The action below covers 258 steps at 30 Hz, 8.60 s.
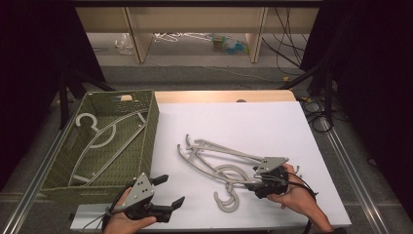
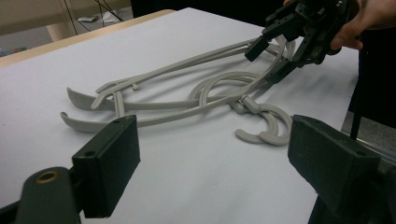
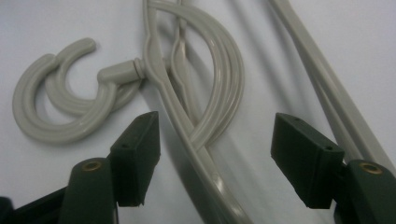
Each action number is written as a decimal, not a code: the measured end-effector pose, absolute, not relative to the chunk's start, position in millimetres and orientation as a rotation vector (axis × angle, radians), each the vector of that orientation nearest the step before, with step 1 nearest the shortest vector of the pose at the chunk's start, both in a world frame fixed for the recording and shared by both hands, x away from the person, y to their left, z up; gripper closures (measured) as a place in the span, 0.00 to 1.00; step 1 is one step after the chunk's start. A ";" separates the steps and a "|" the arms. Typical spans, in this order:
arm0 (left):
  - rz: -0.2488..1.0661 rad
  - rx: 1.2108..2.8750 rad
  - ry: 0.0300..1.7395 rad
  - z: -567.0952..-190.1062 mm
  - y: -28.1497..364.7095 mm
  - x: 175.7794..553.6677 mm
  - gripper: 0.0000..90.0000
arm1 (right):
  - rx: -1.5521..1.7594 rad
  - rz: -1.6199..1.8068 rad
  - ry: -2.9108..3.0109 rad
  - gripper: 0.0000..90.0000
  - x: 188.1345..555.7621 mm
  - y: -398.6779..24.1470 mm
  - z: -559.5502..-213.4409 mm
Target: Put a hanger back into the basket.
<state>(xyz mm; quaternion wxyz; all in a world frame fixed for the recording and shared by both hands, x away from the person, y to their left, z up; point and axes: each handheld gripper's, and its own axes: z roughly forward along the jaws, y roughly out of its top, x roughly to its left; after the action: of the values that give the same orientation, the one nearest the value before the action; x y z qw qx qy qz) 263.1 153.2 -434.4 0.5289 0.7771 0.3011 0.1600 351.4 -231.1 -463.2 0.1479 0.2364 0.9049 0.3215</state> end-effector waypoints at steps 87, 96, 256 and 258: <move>0.637 2.309 -0.028 -442.5 35.0 357.0 0.76 | 0.116 0.824 2.694 0.89 335.9 -230.4 -415.2; 0.713 2.296 -0.085 -419.1 33.1 365.6 0.85 | 0.288 0.884 2.512 0.66 342.8 -235.6 -409.7; 0.738 1.844 1.510 -381.8 383.0 395.5 0.46 | 0.669 1.095 2.477 0.29 341.2 -234.9 -424.3; 0.734 1.822 1.468 -375.8 375.7 385.9 0.43 | 0.668 1.087 2.482 0.28 341.2 -234.9 -424.1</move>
<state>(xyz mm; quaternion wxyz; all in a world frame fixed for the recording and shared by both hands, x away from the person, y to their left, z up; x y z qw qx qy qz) 385.9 375.7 -375.8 0.3378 0.6994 0.5634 0.2816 341.2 -234.9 -424.1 0.1742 0.2358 0.8757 0.3836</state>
